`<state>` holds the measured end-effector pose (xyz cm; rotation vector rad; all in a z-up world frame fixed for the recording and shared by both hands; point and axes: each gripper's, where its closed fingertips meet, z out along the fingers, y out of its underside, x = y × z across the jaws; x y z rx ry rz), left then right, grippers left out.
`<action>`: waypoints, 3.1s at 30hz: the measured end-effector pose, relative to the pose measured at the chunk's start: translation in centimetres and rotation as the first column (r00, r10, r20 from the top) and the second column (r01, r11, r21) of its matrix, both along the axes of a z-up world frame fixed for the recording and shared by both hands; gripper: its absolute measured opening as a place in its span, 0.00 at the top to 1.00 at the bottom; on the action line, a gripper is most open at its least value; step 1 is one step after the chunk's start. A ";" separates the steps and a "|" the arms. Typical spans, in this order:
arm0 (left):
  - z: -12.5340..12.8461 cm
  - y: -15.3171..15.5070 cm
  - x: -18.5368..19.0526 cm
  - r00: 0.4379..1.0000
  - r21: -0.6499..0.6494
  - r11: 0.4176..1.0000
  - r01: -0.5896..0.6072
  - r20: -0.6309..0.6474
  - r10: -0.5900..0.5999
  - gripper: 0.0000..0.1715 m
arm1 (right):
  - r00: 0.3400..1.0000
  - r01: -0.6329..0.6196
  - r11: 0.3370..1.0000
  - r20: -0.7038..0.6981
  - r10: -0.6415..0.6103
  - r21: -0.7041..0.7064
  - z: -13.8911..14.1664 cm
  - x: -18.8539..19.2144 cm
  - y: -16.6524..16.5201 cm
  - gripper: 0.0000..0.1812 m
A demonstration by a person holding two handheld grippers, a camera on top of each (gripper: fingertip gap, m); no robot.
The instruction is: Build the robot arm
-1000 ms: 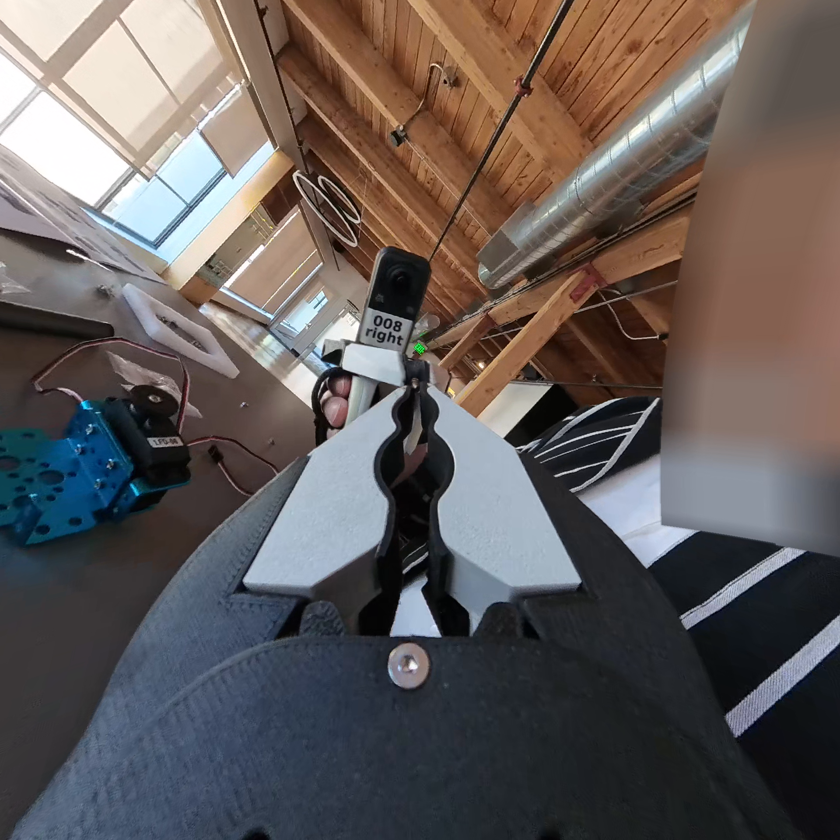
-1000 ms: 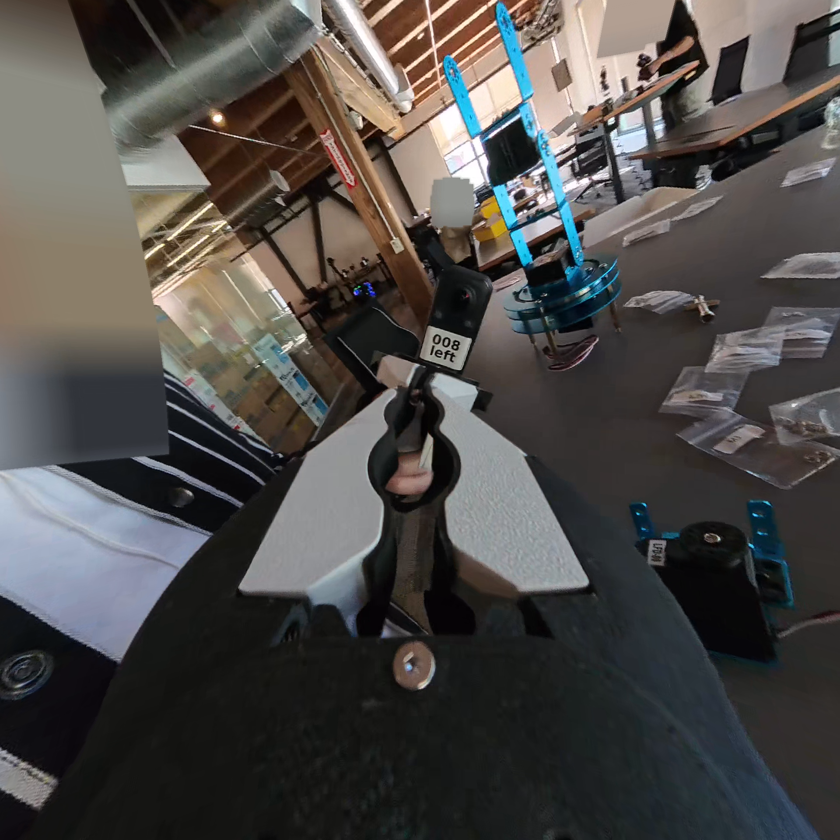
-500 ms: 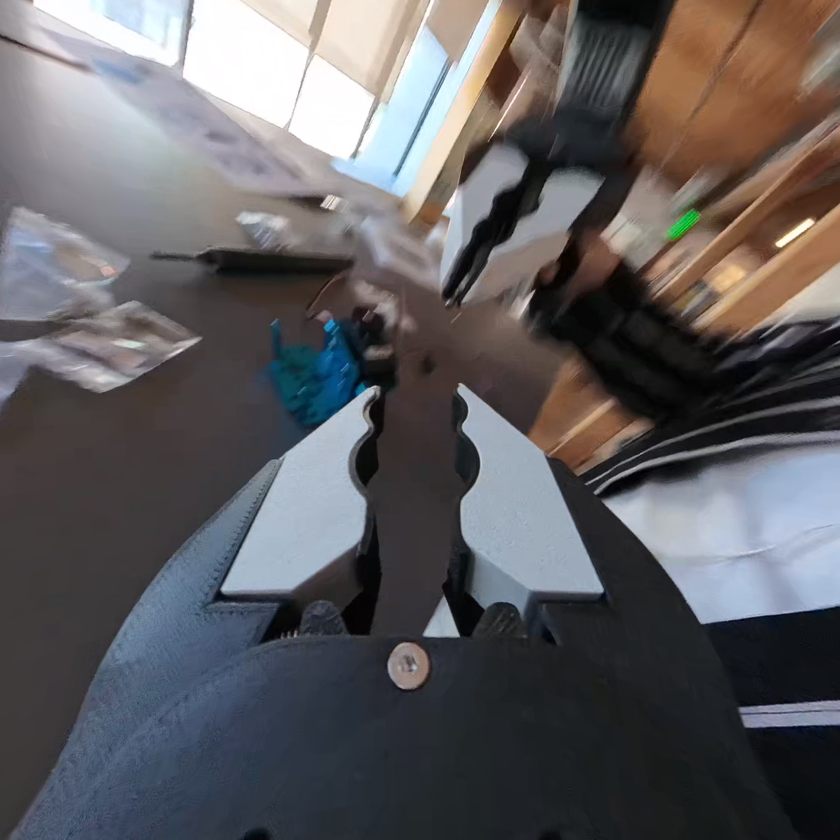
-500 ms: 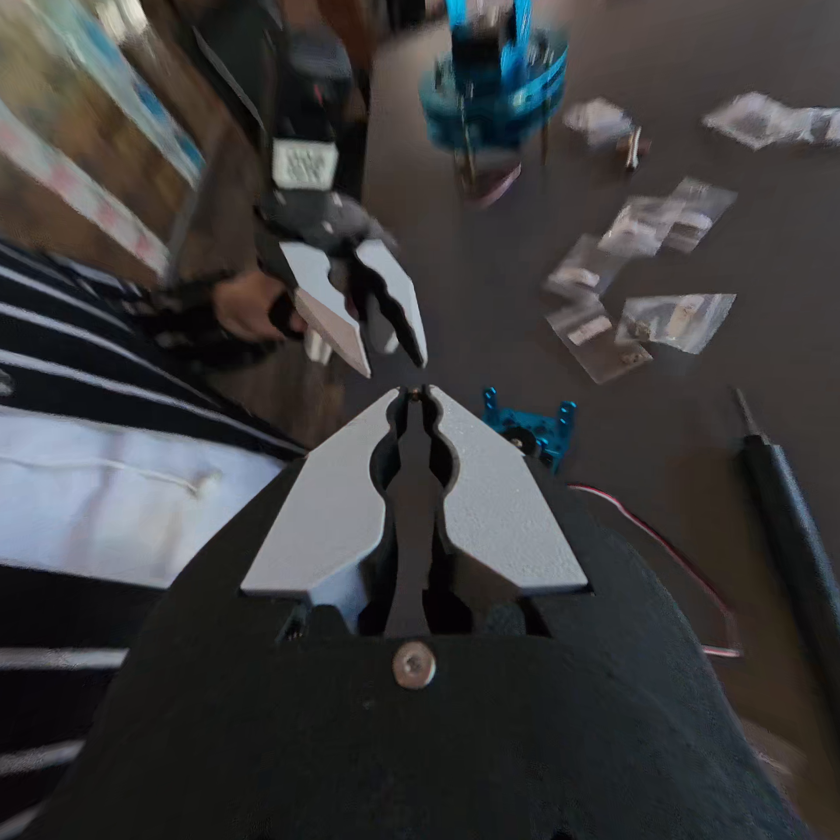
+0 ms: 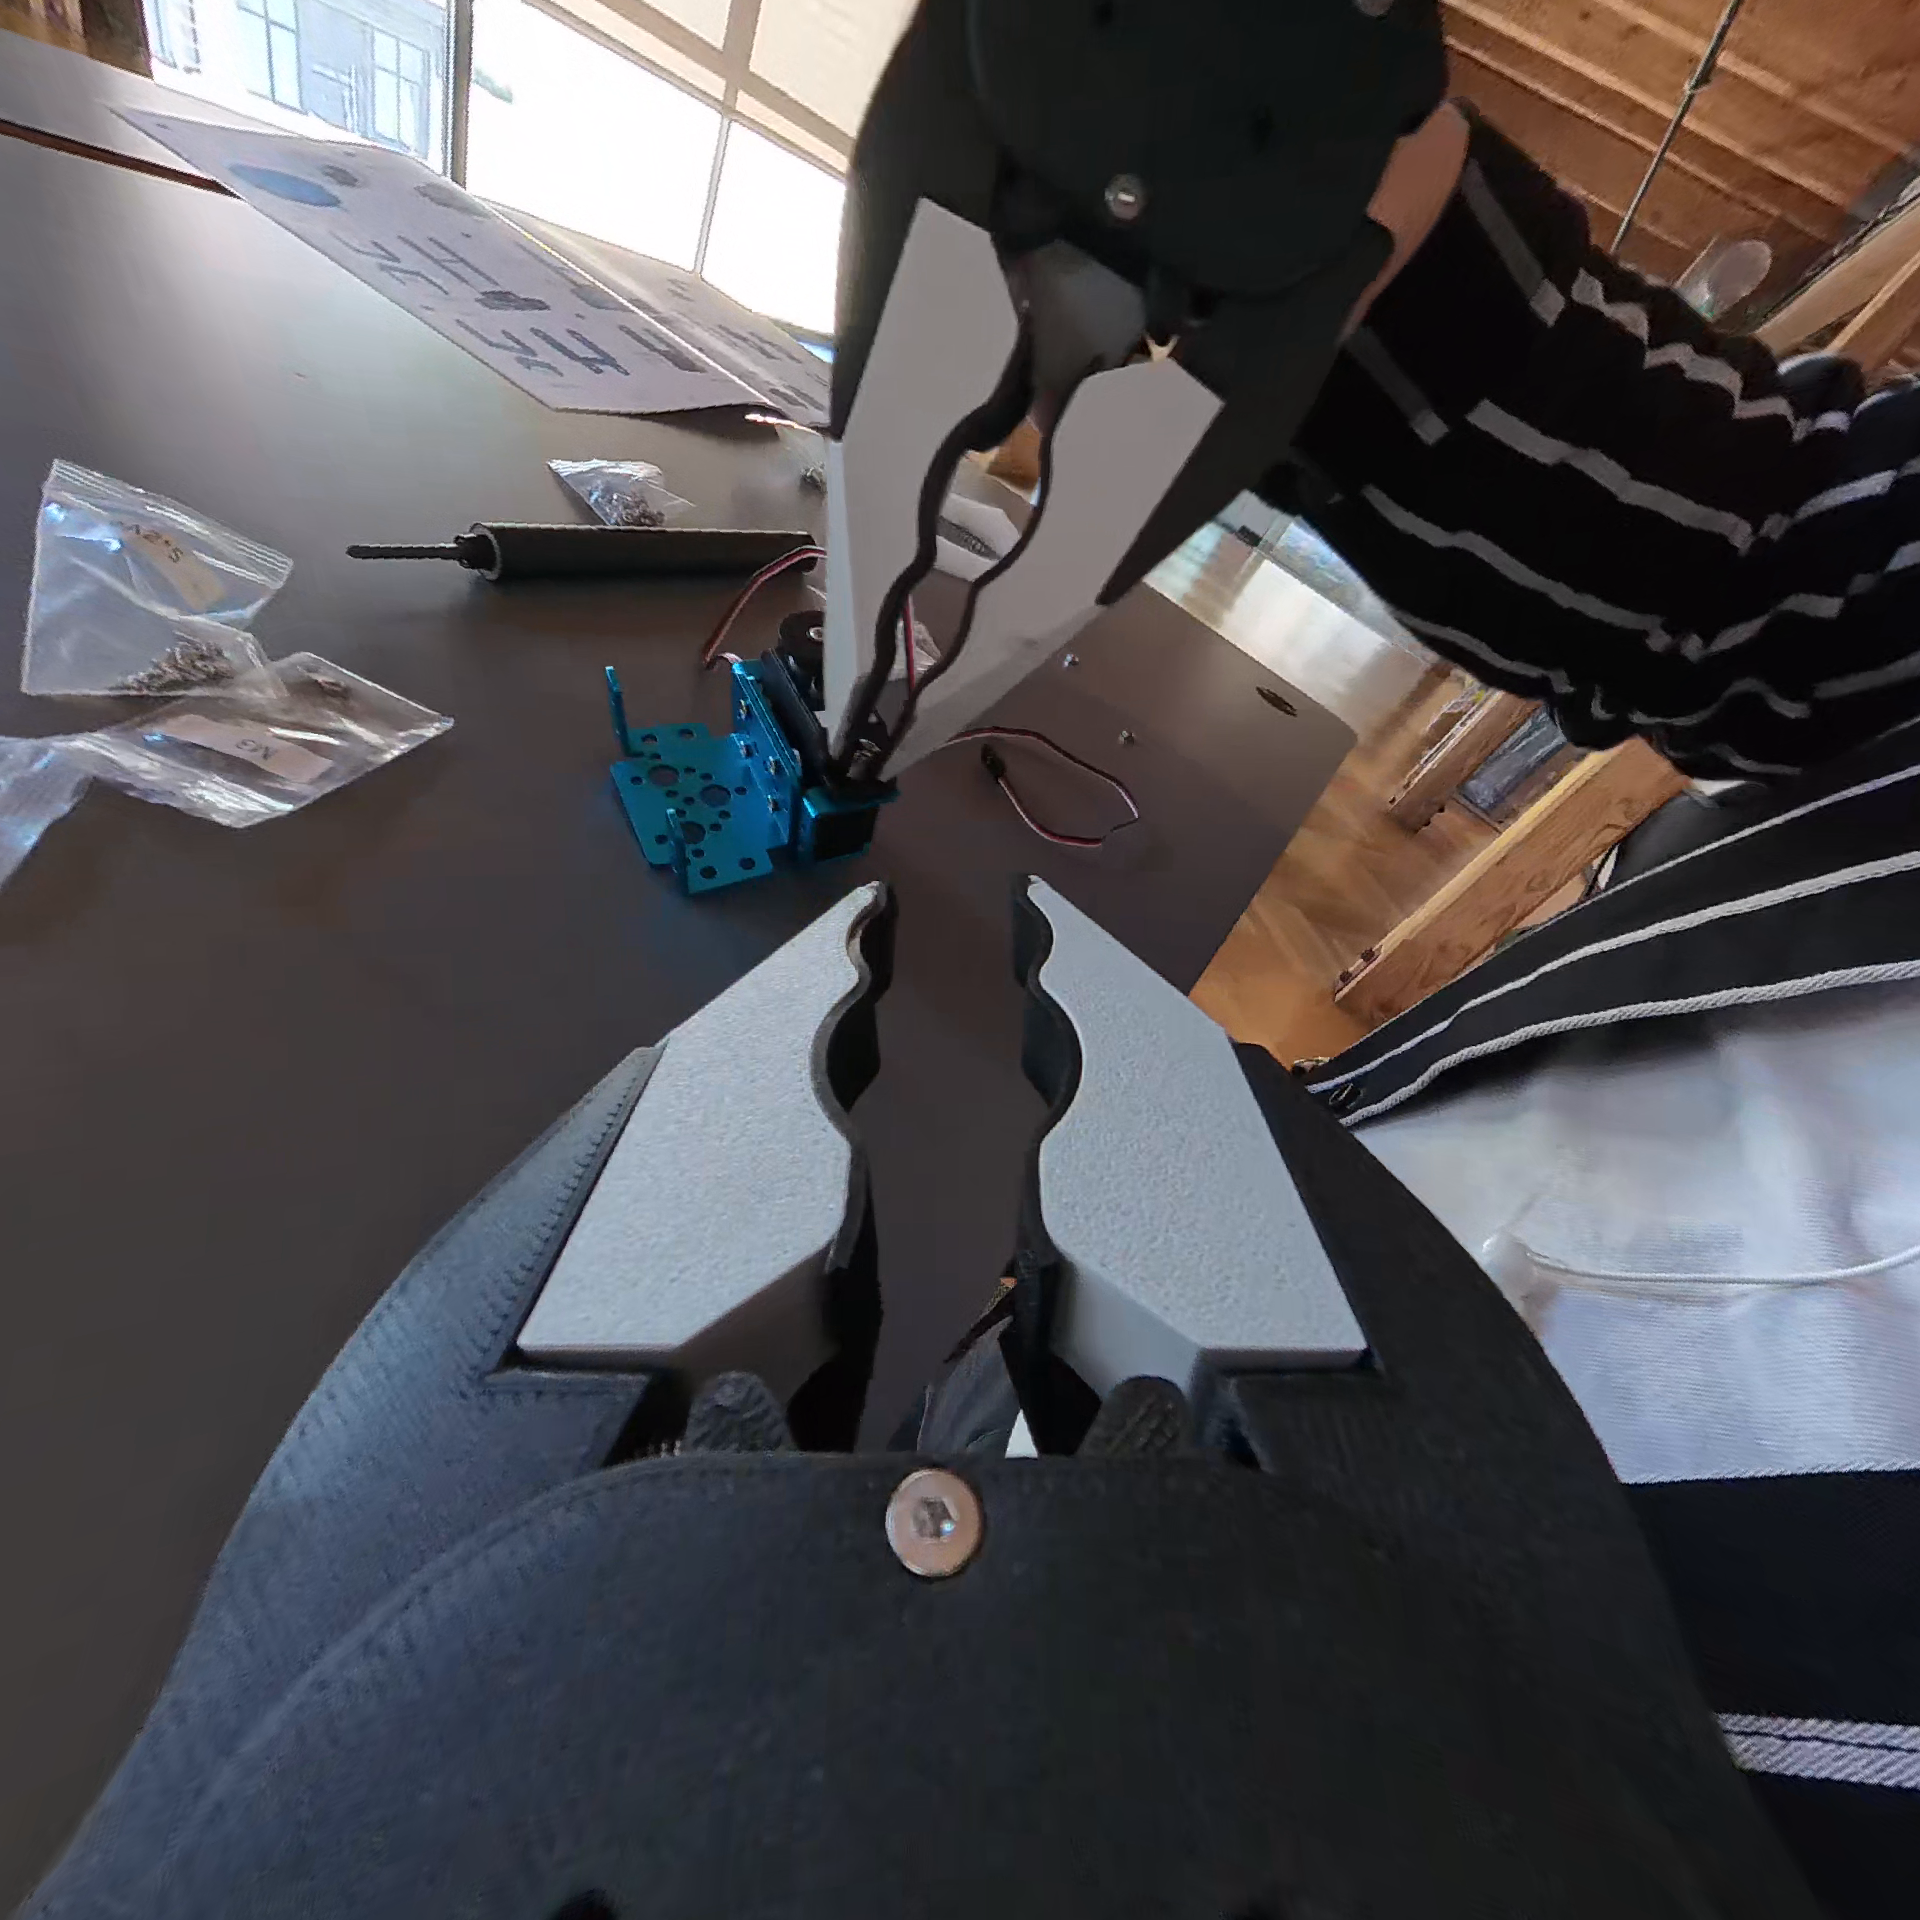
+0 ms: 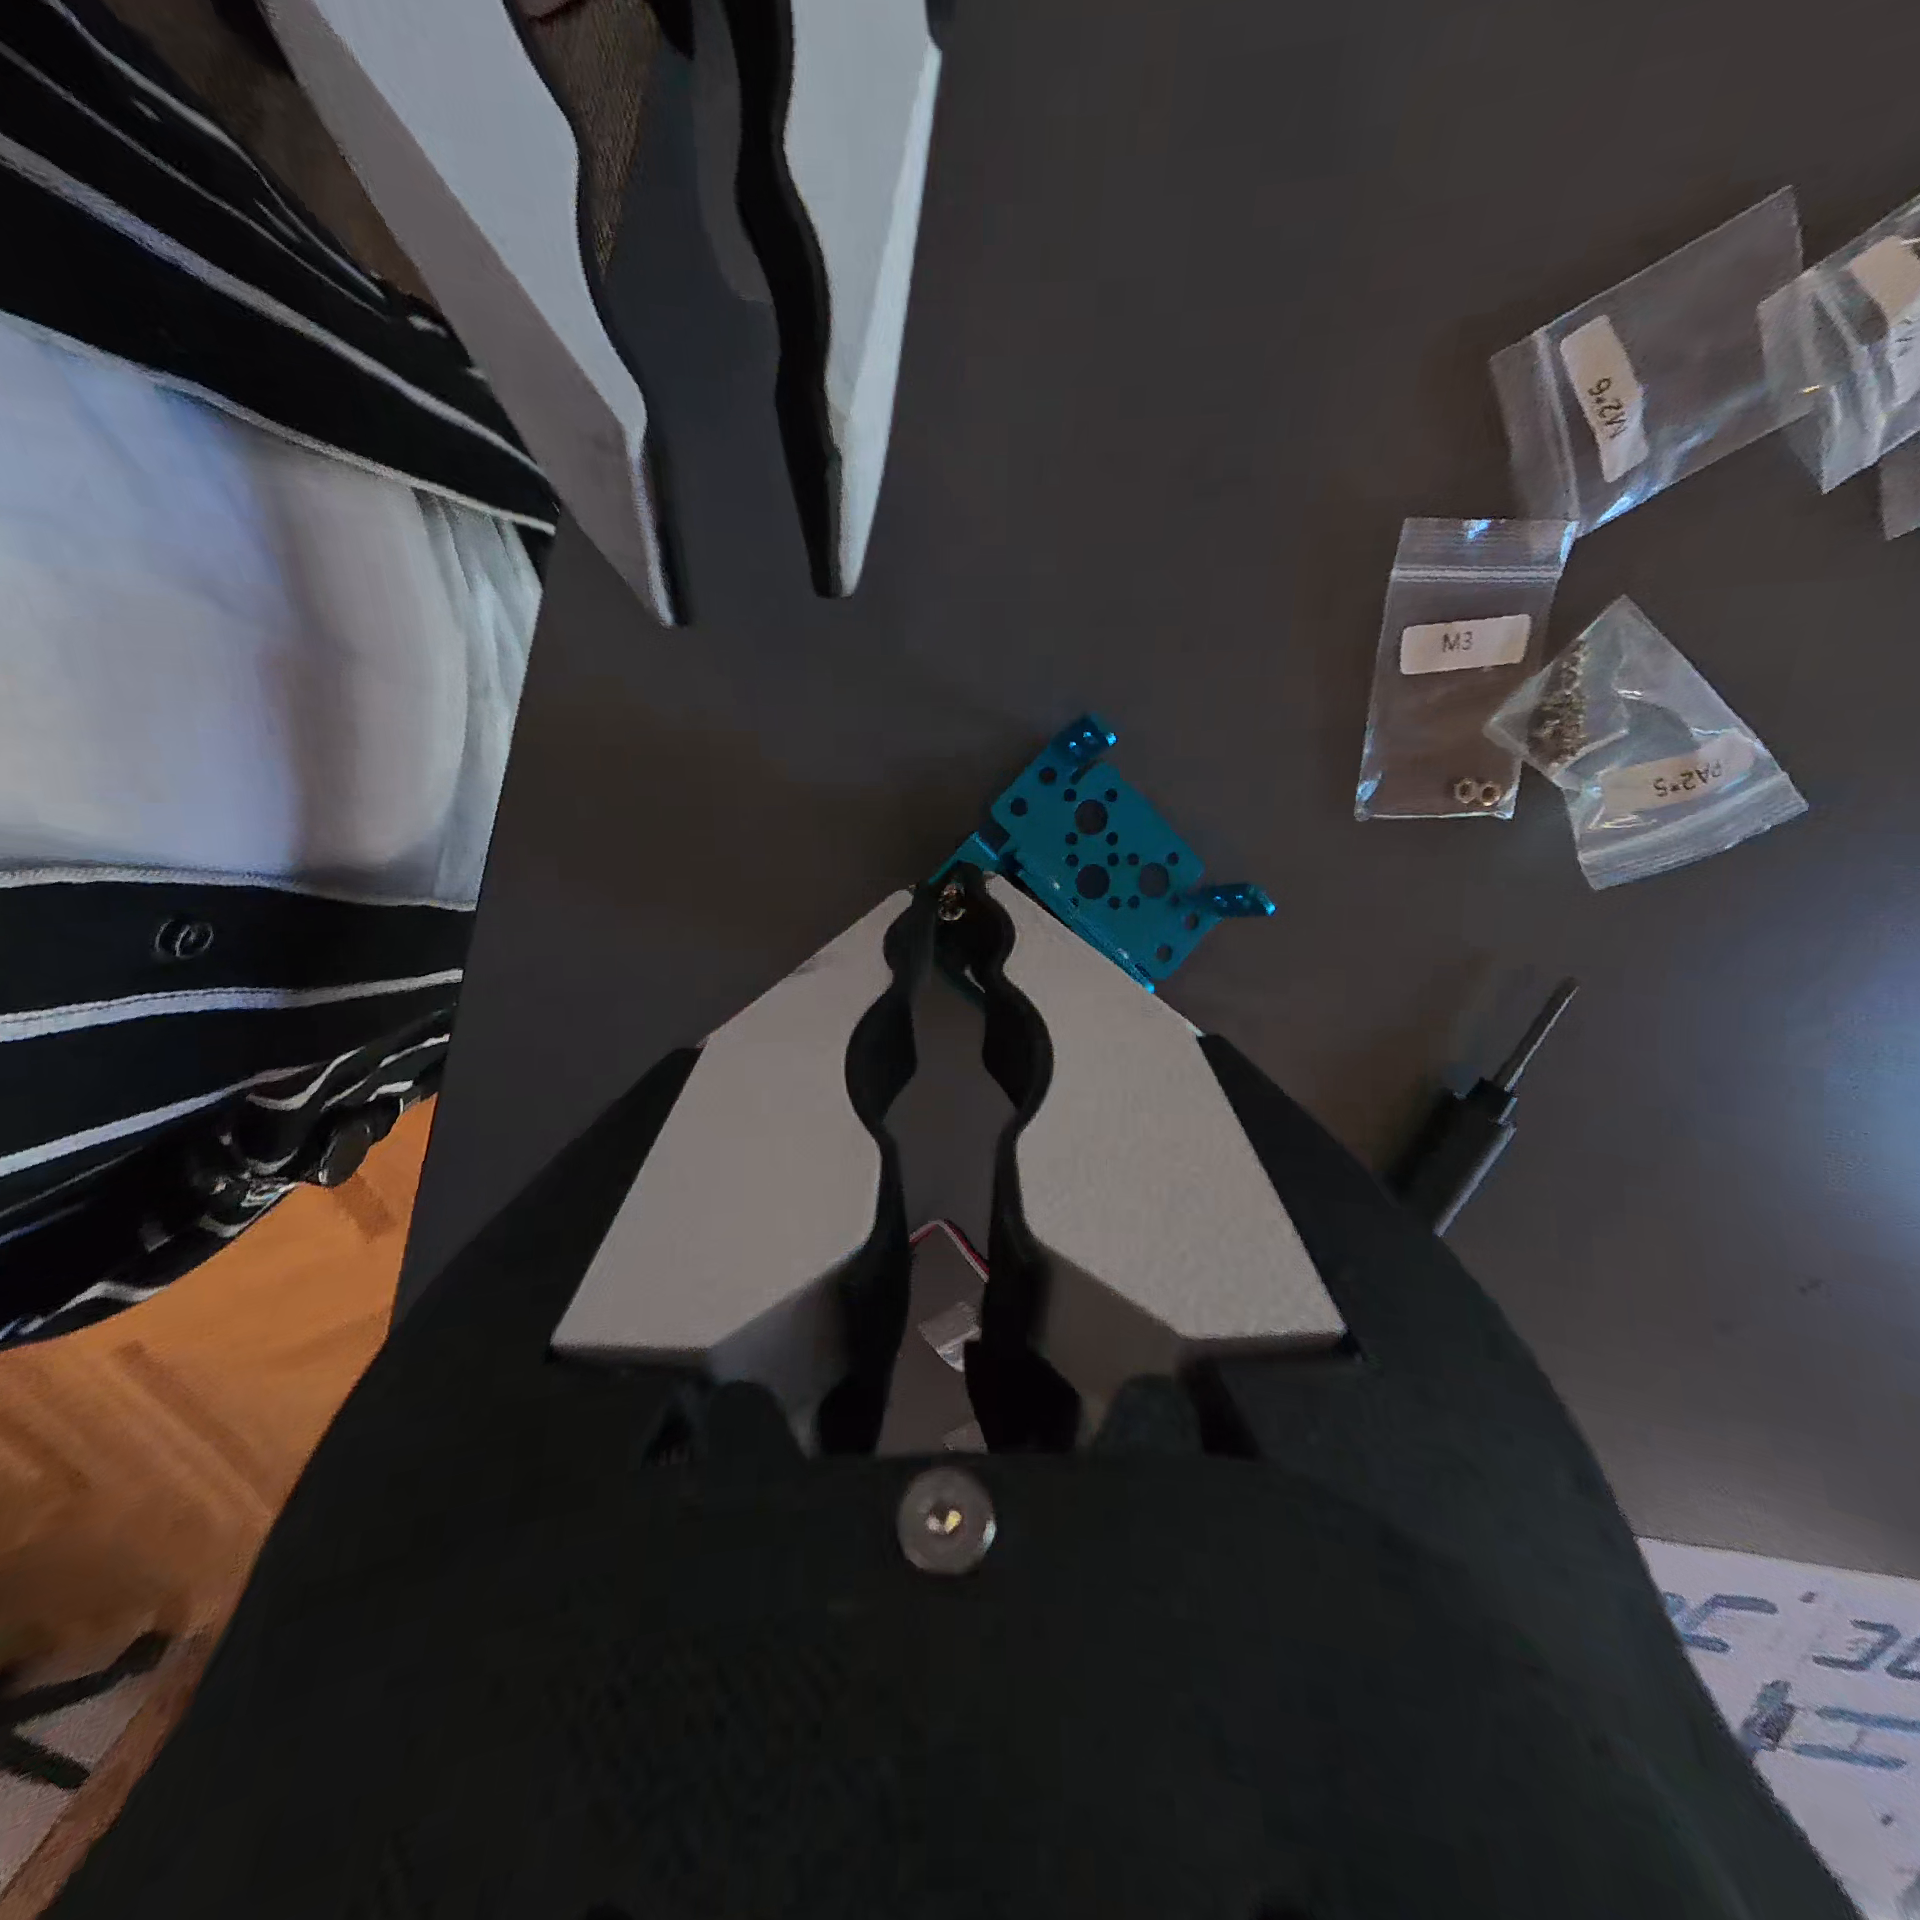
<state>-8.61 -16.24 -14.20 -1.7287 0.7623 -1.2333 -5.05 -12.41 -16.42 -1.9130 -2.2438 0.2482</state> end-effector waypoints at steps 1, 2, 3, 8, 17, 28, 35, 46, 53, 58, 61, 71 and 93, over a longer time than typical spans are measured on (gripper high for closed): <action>0.0 -0.1 -0.1 1.000 0.001 1.000 0.000 0.005 0.000 0.88 | 1.000 -0.001 1.000 0.014 0.001 -0.003 -0.1 0.1 0.1 0.97; 0.1 -0.2 -0.2 1.000 0.001 1.000 0.000 0.013 0.000 0.89 | 1.000 0.002 1.000 0.013 -0.002 -0.015 0.0 -0.1 0.1 0.97; 0.2 -0.2 -0.3 1.000 0.002 1.000 0.001 0.018 -0.001 0.89 | 1.000 0.007 0.999 0.020 -0.006 -0.032 -0.1 -0.1 0.0 0.97; 0.3 -0.5 -0.7 1.000 0.003 1.000 0.005 0.026 -0.005 0.89 | 0.998 0.033 0.995 0.051 -0.028 -0.096 -0.1 -0.1 0.0 0.97; 0.7 -1.3 -0.7 0.999 0.003 1.000 0.020 0.044 -0.020 0.89 | 0.980 -0.054 0.997 0.188 0.062 -0.052 -0.4 0.0 -0.1 0.97; 1.0 -1.7 -0.5 0.998 -0.001 1.000 0.028 0.062 -0.028 0.89 | 0.953 -0.120 0.993 0.279 0.115 0.001 -0.5 0.4 -0.1 0.95; 0.8 -1.3 -0.4 0.998 -0.010 1.000 0.025 0.056 -0.025 0.89 | 0.967 -0.116 0.993 0.230 0.106 0.029 0.1 0.2 -0.2 0.93; 0.1 -0.7 -1.3 1.000 -0.022 1.000 -0.007 0.025 0.007 0.89 | 0.963 -0.078 0.883 -0.194 0.187 0.464 2.0 0.5 -1.8 0.83; 0.4 -0.5 -0.8 1.000 -0.019 1.000 0.020 0.010 -0.020 0.89 | 0.943 -0.191 0.706 -0.072 0.325 0.682 1.3 0.3 -0.3 0.79; 0.2 -0.9 -0.3 0.999 -0.028 0.999 0.032 0.015 -0.032 0.89 | 0.914 -0.293 0.643 0.009 0.406 0.708 0.2 0.1 -0.5 0.79; 0.1 -1.2 -0.2 0.999 -0.031 0.999 0.029 0.017 -0.029 0.89 | 0.904 -0.312 0.593 0.040 0.426 0.743 0.0 0.4 0.0 0.83; 0.2 -1.2 -0.5 0.999 -0.037 0.999 0.005 0.036 -0.003 0.90 | 0.891 -0.316 0.522 0.059 0.450 0.792 -0.6 0.5 0.5 0.87; 0.2 -1.3 0.4 0.999 -0.052 0.999 0.005 0.043 -0.003 0.91 | 0.877 -0.276 0.481 0.013 0.480 0.832 -0.2 0.8 -0.3 0.92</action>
